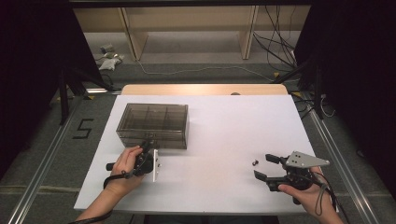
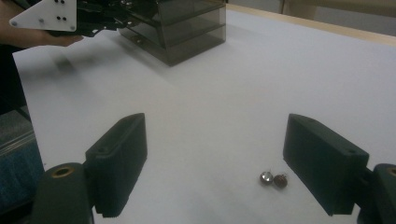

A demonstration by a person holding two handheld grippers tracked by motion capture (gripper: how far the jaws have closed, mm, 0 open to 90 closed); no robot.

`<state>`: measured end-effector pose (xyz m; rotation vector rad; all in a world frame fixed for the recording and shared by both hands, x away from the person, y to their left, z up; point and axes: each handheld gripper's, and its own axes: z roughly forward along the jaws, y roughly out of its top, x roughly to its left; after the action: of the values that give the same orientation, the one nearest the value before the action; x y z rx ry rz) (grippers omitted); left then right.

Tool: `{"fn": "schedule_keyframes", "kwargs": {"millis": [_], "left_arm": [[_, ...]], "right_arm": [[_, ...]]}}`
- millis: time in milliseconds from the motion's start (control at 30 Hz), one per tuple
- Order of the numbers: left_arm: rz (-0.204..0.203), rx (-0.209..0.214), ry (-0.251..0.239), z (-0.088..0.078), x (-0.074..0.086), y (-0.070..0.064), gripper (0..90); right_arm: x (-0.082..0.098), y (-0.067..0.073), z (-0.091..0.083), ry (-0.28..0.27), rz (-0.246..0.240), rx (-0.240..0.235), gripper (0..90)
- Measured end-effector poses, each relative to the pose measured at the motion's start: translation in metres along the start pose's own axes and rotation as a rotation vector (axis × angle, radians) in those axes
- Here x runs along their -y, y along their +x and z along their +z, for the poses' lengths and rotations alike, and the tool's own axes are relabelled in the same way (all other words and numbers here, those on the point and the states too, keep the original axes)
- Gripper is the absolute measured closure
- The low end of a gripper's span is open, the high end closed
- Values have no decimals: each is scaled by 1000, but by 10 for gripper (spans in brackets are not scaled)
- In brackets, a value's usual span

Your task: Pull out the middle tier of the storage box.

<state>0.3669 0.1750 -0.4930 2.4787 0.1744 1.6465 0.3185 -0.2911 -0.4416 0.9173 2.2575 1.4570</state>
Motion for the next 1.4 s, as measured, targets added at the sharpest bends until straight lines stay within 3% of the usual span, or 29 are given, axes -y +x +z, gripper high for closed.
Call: {"fn": "schedule_keyframes", "kwargs": {"millis": [267,333,433,533,600,667,733,867,933,1033,1133,1400], "left_arm": [[9,25,10,-11,3,-1,791],[-21,15,-5,-16,7,1,708],[-146,58,-25,-23,16,8,542],[-306,155,-39,-25,27,14,411],[-385,209,-54,-23,33,19,372],[-420,246,-47,-21,37,25,342],[-427,244,-35,-19,40,32,334],[-423,324,-59,-15,41,50,331],[-391,372,-63,-12,39,57,348],[-320,399,-57,-6,38,63,439],[-292,438,-66,0,36,66,480],[-221,516,-33,12,34,76,577]], "right_arm": [[0,0,0,-3,0,3,225],[0,0,0,-3,-1,3,225],[0,0,0,-1,-1,1,225],[0,0,0,0,0,-1,225],[0,0,0,2,0,-1,225],[-1,0,0,0,-2,0,225],[0,0,0,0,0,-1,225],[0,-1,1,-4,9,-7,229],[0,-1,1,-4,9,-9,229],[0,-1,1,0,5,-8,231],[0,-1,0,0,9,-8,231],[0,-1,1,4,11,-14,231]]}}
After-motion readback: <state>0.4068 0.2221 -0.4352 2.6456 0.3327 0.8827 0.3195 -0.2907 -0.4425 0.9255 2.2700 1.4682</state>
